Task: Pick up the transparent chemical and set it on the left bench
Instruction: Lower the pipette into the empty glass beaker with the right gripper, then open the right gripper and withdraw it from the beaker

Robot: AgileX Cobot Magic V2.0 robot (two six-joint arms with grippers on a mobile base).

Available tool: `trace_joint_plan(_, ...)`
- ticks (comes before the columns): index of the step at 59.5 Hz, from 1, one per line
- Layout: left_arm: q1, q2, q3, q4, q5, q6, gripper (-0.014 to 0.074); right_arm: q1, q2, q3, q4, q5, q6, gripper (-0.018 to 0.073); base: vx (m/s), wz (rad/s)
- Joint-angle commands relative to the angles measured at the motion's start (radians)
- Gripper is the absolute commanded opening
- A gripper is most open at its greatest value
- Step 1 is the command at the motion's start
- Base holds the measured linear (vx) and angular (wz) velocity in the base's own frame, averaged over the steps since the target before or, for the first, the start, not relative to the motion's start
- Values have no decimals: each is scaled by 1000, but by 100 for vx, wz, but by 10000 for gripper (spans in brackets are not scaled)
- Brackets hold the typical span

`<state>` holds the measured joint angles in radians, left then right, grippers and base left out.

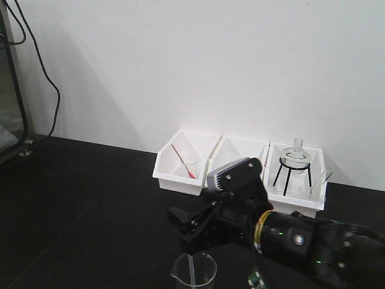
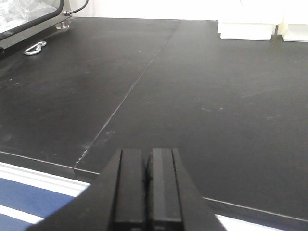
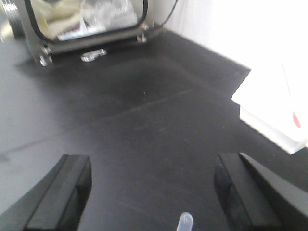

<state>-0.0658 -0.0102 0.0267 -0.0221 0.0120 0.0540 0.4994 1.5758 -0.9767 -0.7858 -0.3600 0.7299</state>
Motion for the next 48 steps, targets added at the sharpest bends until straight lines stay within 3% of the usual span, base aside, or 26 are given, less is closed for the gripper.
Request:
trace_joint_plan(1,-2,-19,16,-1,-78,-8,-3,-1,-174,50,-37,-52,49,552,0,0)
trace_joint_plan(19,-2,-19,16,-1,-78,-8,-3,-3,-550,272,-79,-46,55,487,0,0)
trace_joint_plan(36,-2,-19,16,-1,-78,-8,-3,-4,-720,291,-72,123,45,401,0,0)
trace_joint_plan(41,-2,-19,16,-1,-78,-8,-3,-4,-778,298,55,244,-37,348,0,0)
trace_joint_plan(48,-2,-19,16,-1,-78,-8,-3,-18,-913,368,389,388,-387,226,0,0)
